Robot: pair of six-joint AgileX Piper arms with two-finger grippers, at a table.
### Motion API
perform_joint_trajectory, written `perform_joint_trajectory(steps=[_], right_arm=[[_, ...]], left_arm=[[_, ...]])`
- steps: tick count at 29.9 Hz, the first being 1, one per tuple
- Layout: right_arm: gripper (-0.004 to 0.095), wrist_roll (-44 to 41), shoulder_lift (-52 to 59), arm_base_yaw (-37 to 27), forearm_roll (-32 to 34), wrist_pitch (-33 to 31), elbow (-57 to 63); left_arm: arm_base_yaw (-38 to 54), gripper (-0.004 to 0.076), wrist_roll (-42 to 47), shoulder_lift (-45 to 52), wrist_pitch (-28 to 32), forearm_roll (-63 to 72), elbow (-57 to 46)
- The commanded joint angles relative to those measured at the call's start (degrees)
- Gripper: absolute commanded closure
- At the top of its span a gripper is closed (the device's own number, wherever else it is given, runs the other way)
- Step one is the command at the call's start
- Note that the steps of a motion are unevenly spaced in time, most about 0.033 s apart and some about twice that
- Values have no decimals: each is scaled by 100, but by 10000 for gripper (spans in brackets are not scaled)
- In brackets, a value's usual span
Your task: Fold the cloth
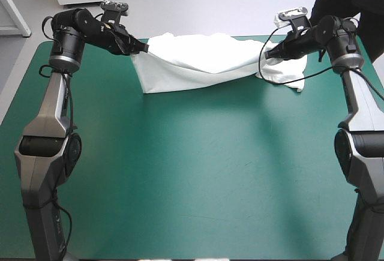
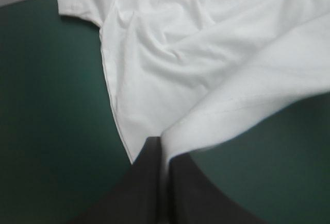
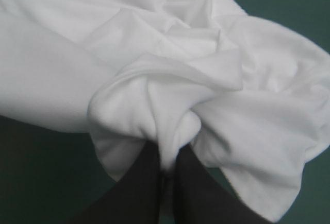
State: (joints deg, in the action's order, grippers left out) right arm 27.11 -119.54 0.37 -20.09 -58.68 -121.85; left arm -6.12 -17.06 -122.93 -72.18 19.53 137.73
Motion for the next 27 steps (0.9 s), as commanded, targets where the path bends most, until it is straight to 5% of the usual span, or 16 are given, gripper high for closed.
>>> perform_joint_trajectory(steps=[1, 9, 17, 27], right_arm=[[925, -63, 803, -64, -81, 20, 431], [925, -210, 1796, -53, -44, -745, 2452], [925, -363, 3047, -53, 681, -954, 4050], [925, -586, 4726, 75, 991, -1016, 6167]], left_arm=[[3, 746, 131, 827, -167, 233, -605], [3, 746, 200, 2235, -167, 233, -3329], [-7, 746, -148, 4219, -90, 348, -6315], [-827, 746, 32, 5706, -156, 435, -8069]])
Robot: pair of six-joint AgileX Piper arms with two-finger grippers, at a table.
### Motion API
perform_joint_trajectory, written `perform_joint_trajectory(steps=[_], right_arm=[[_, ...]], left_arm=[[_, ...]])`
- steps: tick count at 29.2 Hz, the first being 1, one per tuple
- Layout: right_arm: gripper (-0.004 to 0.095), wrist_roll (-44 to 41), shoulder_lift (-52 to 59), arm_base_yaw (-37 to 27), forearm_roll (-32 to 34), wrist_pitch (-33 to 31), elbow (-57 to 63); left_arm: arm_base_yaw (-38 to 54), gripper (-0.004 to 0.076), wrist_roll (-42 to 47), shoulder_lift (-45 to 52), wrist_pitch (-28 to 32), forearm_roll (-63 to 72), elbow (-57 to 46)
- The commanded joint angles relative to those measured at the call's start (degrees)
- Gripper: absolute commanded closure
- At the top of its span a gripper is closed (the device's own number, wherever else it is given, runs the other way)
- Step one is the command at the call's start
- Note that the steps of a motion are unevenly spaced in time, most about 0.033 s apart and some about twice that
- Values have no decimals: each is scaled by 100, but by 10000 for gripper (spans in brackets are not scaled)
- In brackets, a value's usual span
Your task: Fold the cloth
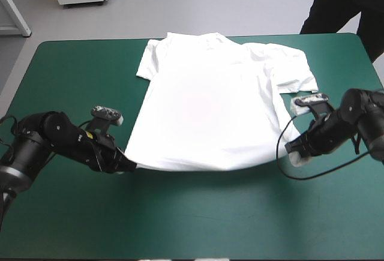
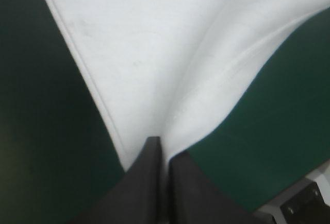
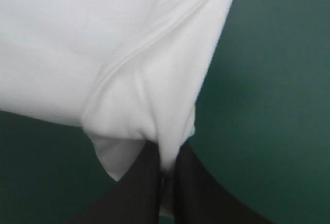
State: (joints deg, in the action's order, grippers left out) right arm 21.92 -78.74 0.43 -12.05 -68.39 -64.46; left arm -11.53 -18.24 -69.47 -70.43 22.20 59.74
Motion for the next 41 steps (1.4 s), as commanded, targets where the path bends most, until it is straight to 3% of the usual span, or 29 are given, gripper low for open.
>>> perform_joint_trajectory(steps=[1, 6, 12, 27, 31, 37, 41], right_arm=[[925, -135, 865, 153, 347, -62, 689], [925, -427, 1772, 551, 773, -304, 1842], [925, -537, 2308, 597, 975, -316, 2719], [910, -974, 2674, 885, 994, -331, 2848], [806, -995, 2861, 922, 672, -321, 2683], [504, -1175, 3032, 922, 392, -321, 2312], [437, -1434, 3252, 922, 434, -321, 2240]], left_arm=[[-377, 746, 189, 431, -331, 202, -463], [-694, 746, 350, 655, -331, 236, -1166], [-739, 746, 444, 978, -331, 209, -1713], [-739, 742, 466, 1148, -370, 345, -2231], [-739, 685, 428, 1266, -370, 448, -2231], [-739, 517, 439, 1657, -370, 610, -2231], [-739, 462, 555, 2052, -370, 971, -2208]])
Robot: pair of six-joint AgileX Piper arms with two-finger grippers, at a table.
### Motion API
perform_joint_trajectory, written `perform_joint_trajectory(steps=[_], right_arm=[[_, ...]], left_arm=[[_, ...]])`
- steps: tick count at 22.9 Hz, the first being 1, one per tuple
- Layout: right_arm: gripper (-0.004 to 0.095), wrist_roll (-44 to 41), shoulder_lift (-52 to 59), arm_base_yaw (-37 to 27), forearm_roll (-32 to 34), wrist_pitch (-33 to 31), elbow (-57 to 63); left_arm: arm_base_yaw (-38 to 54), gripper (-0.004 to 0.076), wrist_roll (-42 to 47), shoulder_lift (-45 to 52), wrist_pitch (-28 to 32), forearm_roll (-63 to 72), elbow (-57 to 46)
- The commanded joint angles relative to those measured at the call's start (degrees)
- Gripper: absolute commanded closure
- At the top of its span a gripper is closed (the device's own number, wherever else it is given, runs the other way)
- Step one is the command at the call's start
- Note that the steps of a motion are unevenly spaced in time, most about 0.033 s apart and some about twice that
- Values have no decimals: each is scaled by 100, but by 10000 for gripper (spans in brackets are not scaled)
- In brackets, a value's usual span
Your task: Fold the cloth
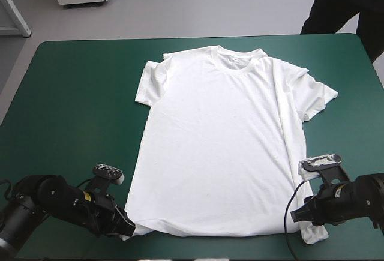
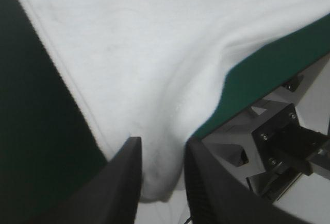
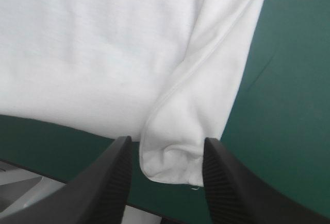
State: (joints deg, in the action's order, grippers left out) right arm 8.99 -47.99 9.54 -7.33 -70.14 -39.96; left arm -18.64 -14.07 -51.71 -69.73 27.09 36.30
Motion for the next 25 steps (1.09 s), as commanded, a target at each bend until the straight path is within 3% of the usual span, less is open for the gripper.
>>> perform_joint_trajectory(steps=[1, 5, 8, 12, 16, 18, 21, 25], right_arm=[[438, -169, 234, 10, -37, -146, -221], [438, -343, 417, 10, 364, -146, -609], [438, -425, 158, 10, 733, -146, -1004], [438, -250, -332, 10, 860, 79, -1655], [439, -142, -334, 10, 1165, 906, -2117], [438, -155, -356, 10, 1178, 1232, -2186], [439, -375, -545, 10, 1163, 1217, -2199], [438, -419, -1041, 10, 1151, 1026, -2199]], left_arm=[[-28, 457, 203, 360, -440, 568, 146], [-28, 449, 490, 804, -400, 705, 753], [-14, 449, 562, 638, 10, -388, 1527], [-14, 441, 490, -333, 555, -1365, 2387], [-14, 339, 429, -1403, 1415, -1674, 2963], [-14, 303, 401, -1999, 1532, -1780, 3243], [-14, 298, 149, -2797, 1532, -1798, 3594], [-4, 298, -21, -3646, 2070, -1844, 3816]])
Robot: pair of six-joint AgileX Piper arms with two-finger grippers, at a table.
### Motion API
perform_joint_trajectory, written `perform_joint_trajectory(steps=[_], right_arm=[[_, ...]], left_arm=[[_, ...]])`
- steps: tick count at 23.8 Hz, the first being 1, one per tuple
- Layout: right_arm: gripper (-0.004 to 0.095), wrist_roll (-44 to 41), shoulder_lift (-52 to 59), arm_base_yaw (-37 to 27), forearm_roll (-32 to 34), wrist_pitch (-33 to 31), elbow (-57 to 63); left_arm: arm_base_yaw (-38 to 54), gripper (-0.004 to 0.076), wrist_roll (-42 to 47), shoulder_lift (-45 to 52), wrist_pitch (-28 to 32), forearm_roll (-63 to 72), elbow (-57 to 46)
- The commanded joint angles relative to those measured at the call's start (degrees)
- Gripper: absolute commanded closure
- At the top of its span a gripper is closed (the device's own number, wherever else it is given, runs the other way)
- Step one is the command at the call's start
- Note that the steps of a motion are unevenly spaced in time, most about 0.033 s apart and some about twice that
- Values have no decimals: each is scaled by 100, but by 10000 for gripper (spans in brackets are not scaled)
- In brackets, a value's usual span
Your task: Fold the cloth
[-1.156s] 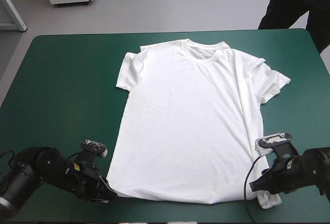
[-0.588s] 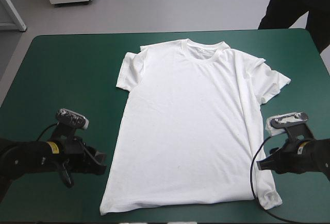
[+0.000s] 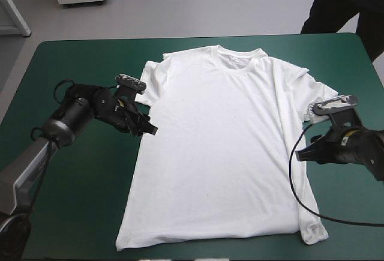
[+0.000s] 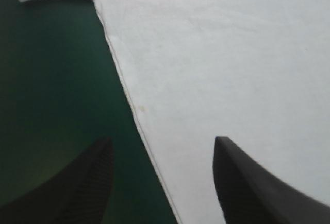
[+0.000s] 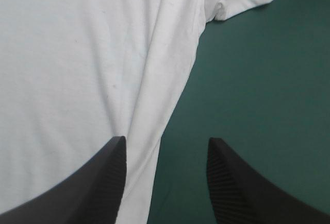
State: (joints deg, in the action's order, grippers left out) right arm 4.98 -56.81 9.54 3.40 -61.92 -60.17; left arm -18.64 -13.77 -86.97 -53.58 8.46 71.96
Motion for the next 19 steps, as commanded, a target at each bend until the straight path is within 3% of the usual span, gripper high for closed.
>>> perform_joint_trajectory(steps=[1, 14, 19], right_arm=[[438, -7, -235, 10, 90, 232, -178], [439, 5, -731, 10, 215, 452, -236], [439, -19, -1015, 10, 288, 464, -428]], left_arm=[[-4, 298, -64, -256, 532, 19, 276], [493, 299, -484, -1420, 557, 332, 745], [445, 299, -604, -1806, 206, 411, 790]])
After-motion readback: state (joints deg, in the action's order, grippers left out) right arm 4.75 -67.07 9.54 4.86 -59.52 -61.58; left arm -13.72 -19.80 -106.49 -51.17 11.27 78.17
